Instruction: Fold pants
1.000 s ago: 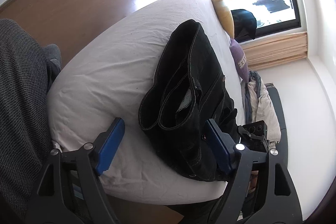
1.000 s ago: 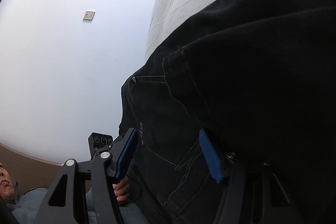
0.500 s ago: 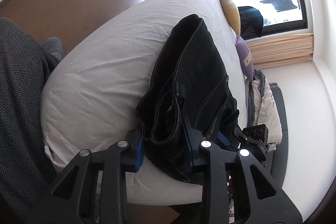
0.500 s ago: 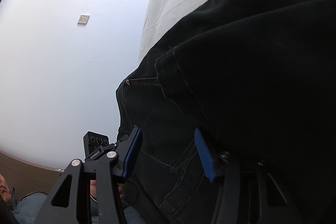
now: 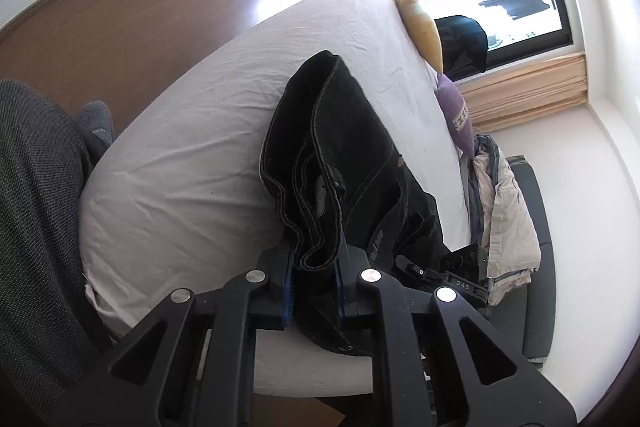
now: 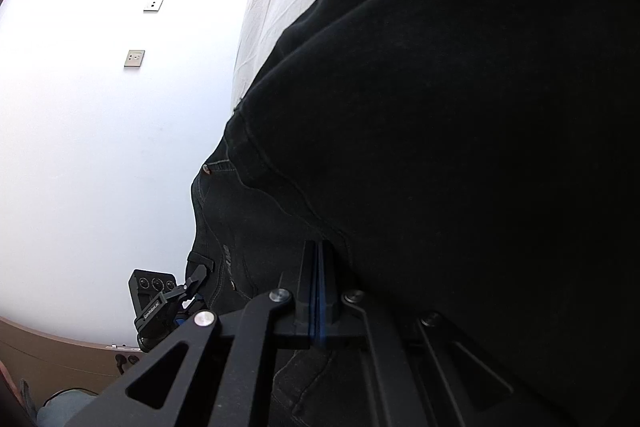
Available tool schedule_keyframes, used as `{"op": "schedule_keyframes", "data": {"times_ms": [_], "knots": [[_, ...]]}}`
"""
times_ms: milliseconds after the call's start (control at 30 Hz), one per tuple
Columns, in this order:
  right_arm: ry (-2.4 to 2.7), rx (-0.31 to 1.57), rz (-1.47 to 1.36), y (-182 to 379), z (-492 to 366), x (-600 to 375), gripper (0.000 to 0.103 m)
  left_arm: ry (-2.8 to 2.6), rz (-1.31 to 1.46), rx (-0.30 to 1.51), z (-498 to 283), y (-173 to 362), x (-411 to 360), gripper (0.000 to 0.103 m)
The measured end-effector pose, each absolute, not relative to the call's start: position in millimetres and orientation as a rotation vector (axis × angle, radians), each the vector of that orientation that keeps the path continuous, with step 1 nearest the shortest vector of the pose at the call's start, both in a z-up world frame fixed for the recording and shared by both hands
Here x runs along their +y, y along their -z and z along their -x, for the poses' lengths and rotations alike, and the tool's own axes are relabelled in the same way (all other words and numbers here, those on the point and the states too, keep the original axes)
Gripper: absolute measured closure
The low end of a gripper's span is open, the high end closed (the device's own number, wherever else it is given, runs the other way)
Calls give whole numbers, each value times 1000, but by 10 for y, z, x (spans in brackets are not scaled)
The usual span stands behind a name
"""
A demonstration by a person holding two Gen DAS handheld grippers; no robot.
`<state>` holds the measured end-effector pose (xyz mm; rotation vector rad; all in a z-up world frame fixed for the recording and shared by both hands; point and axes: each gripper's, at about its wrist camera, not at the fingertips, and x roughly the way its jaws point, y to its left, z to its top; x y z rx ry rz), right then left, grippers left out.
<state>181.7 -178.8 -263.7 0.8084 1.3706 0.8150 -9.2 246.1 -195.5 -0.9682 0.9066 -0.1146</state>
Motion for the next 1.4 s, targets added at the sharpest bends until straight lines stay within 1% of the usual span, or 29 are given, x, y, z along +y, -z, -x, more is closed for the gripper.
{"op": "schedule_keyframes", "data": {"times_ms": [133,333,367,400,433,467,500,567,800,1033,1267,1333,1367,1400], "knots": [[-820,1361,-815,2649,-1803,-1756,103,167,856,853,3,1551,2278,91],[-837,1348,-826,2639,-1792,-1816,103,283,677,798,-239,966,1711,91],[-835,1338,-831,2590,-1796,-1842,95,304,652,798,-285,894,1586,91],[-835,1305,-850,2516,-1796,-1927,66,328,624,799,-339,829,1441,91],[-846,1253,-880,2408,-1790,-2014,47,352,592,801,-380,761,1291,91],[-852,1192,-906,2283,-1780,-2119,17,375,555,803,-427,706,1120,91],[-844,1132,-918,2148,-1766,-2238,4,399,516,807,-469,664,946,91],[-848,1074,-906,1930,-1755,-2440,2,449,468,827,-534,616,607,91],[-940,1054,-813,1478,-1662,-2827,2,538,310,896,-629,741,-345,91],[-921,1159,-682,1525,-1705,-2686,2,533,161,925,-587,847,-771,91],[-913,1184,-485,1329,-1756,-2358,3,531,35,904,-311,919,-989,91],[-885,1201,-394,1299,-1759,-2275,6,534,11,904,-235,934,-1053,91],[-876,1207,-355,1288,-1751,-2236,12,538,1,903,-236,924,-1113,91],[-857,1213,-317,1286,-1747,-2201,22,543,-10,904,-206,925,-1150,91]]}}
